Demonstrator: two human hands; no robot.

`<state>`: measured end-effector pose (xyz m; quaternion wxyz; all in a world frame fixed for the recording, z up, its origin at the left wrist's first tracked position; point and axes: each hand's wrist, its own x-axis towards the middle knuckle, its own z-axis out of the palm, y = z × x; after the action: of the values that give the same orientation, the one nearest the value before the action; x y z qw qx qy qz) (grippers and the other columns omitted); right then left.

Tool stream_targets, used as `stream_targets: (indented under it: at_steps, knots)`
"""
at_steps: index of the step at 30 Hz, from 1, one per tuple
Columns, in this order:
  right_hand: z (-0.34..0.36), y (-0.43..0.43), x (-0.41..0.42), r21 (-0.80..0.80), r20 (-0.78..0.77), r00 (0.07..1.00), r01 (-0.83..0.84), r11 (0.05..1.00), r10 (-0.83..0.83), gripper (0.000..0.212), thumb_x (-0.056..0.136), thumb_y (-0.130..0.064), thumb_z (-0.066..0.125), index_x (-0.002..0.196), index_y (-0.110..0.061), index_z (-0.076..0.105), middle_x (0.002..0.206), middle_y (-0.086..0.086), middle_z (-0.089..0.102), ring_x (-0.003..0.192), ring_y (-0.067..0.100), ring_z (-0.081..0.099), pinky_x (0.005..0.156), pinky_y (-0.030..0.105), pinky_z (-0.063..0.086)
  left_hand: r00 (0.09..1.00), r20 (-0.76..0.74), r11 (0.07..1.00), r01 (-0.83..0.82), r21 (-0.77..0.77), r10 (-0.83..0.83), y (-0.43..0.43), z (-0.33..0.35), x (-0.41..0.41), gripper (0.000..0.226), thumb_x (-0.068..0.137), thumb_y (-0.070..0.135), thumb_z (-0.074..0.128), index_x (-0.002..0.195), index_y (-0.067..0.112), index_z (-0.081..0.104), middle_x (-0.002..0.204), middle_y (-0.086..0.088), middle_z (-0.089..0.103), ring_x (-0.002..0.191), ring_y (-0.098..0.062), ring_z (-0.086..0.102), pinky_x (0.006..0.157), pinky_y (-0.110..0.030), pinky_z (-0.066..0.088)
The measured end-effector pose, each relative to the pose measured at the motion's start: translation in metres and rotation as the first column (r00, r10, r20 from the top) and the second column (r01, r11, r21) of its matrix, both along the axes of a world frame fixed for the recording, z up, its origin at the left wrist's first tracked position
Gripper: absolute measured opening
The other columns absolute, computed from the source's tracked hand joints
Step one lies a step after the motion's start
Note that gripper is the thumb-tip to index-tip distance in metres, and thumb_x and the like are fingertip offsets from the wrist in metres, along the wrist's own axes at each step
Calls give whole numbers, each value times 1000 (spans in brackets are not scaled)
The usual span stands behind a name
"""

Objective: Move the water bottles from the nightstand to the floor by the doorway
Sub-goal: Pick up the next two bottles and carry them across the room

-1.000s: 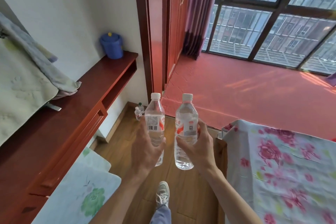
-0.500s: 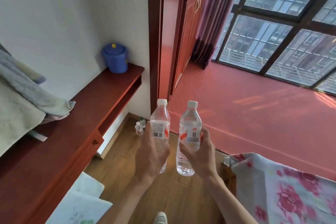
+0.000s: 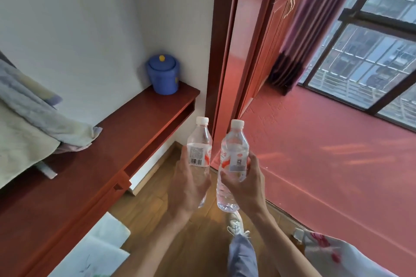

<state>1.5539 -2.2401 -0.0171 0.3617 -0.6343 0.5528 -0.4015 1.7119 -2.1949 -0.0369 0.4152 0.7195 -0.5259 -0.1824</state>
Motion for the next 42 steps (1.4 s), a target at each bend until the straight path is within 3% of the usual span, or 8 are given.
stream_targets:
  at_steps: [4,8,11,15,21,26,32,42]
  knots:
    - [-13,-56,2,4,-38,995,-97,995,97,67,65,-31,85,109,-52,40,97,-14,63,80,0,65,69,26,56,993,31,993,-112,31,111,-36,-9,1,110,75,70,66,155,26,5,134,-1,52,102,-8,62,63,-24,59]
    - [-22,-108,9,53,-51,967,-247,968,250,70,67,-21,86,111,-49,40,97,-15,62,82,-1,64,68,21,53,966,43,964,-258,59,256,-70,-13,-3,109,75,75,60,154,24,5,142,-5,49,107,-10,62,67,-23,59]
    - [-28,-143,15,85,-43,926,-370,925,375,68,68,-22,86,120,-35,44,101,-17,62,87,-1,64,71,18,52,933,48,930,-359,77,356,-92,-19,-8,107,76,79,53,154,24,4,143,-8,48,102,-13,65,64,-27,60]
    - [-44,-183,24,143,-47,857,-503,852,514,72,66,-30,86,127,-24,47,105,-13,63,91,6,64,75,31,55,865,43,853,-501,144,500,-117,-35,-13,105,77,73,60,154,27,5,140,-5,51,109,-20,63,68,-39,60]
    - [-78,-216,39,210,-47,752,-636,743,657,72,67,-27,86,126,-26,45,103,-10,64,91,10,65,75,36,55,738,10,721,-661,210,674,-132,-64,-18,102,77,62,67,154,23,13,139,0,52,106,-12,63,69,-36,60]
    - [-118,-223,51,230,-46,702,-685,692,710,73,66,-21,88,125,-26,46,103,-10,63,90,5,62,72,22,51,660,-105,663,-709,242,744,-129,-111,-13,99,76,41,78,152,21,19,131,4,54,111,-12,59,81,-35,57]
    - [-188,-220,58,313,-39,694,-675,669,719,75,65,-22,88,126,-27,46,106,-11,63,94,12,65,78,46,56,588,-175,613,-743,269,790,-125,-174,-11,102,74,32,81,153,20,19,132,4,54,116,-18,57,89,-40,54]
    - [-317,-216,78,312,-112,664,-683,661,739,76,65,-24,88,128,-27,46,104,-21,63,91,-3,61,75,32,54,558,-117,563,-763,316,822,-125,-300,2,91,72,51,78,145,27,29,128,10,58,111,-14,60,85,-39,57]
